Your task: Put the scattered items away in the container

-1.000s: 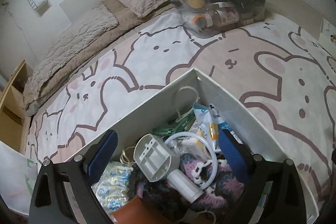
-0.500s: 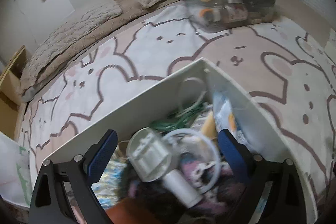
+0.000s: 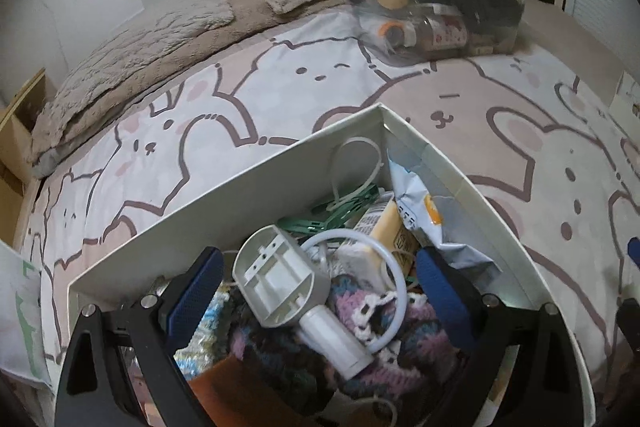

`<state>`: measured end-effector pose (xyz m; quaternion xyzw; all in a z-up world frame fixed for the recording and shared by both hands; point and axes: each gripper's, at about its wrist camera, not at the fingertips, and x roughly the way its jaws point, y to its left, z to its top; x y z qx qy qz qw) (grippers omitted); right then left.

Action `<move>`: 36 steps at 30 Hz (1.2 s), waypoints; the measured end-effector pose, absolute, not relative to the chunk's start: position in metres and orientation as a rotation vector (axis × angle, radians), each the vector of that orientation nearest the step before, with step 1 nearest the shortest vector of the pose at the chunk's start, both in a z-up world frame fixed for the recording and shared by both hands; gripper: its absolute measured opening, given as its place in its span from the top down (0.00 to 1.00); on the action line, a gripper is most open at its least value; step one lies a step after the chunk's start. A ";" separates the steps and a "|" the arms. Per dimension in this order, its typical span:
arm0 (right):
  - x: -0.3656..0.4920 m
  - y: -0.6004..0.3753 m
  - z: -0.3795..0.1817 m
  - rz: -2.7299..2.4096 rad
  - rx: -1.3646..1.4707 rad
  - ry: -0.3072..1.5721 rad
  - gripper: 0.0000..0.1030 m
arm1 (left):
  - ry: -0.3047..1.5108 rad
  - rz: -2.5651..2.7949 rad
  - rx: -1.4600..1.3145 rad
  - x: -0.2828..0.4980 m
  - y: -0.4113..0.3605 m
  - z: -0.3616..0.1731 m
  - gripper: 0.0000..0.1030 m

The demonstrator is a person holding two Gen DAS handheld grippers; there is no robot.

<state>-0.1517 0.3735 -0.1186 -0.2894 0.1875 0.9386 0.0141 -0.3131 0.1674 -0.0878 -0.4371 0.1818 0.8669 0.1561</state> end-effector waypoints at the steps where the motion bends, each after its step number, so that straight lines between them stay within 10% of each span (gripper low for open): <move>1: -0.152 0.373 -0.119 2.922 -0.901 0.584 0.00 | 0.495 2.484 -1.247 -0.310 0.164 -0.085 0.06; 36: -0.127 0.325 -0.048 3.017 -0.721 0.376 0.00 | 0.122 2.652 -0.929 -0.191 0.059 0.005 0.00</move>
